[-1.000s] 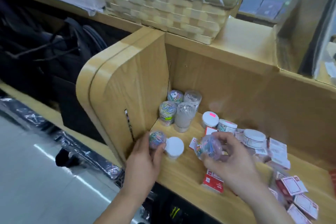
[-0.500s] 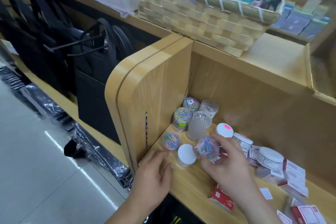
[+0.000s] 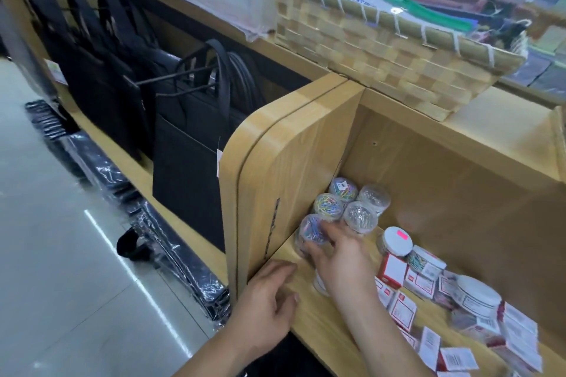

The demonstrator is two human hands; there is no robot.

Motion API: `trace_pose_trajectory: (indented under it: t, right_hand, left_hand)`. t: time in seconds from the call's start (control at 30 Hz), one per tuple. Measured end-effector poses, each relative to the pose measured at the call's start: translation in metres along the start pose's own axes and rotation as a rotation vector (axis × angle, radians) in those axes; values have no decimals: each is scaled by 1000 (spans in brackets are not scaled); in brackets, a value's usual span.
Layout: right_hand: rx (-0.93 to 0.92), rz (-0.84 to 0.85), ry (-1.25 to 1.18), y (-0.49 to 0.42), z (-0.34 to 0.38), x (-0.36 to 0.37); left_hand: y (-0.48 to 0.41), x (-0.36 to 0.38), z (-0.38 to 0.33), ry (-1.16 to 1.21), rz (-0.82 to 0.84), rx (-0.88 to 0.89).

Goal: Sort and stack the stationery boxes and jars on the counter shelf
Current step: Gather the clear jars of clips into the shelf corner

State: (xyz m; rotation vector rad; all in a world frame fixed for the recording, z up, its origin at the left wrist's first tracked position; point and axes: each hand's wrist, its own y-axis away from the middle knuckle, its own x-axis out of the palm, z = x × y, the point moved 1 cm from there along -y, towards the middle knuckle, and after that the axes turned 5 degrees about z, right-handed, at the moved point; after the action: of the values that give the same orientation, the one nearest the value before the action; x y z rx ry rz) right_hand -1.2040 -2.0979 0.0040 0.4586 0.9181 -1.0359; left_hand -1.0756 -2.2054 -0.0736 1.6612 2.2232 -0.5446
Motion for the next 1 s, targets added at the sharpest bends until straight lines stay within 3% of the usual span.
trace_pose_trajectory:
  t: [0.27, 0.4, 0.57, 0.8, 1.0]
  right_hand:
    - [0, 68, -67, 5, -4, -6]
    - [-24, -84, -84, 37, -18, -30]
    - [85, 13, 141, 61, -47, -37]
    - [22, 71, 322, 50, -45, -19]
    - [117, 124, 118, 49, -56, -46]
  left_hand:
    - [-20, 1, -12, -104, 14, 79]
    - [-24, 3, -8, -154, -3, 65]
    - [-13, 8, 0, -160, -22, 96]
    - [-17, 13, -3, -195, -57, 118]
    - [-14, 10, -6, -179, -44, 120]
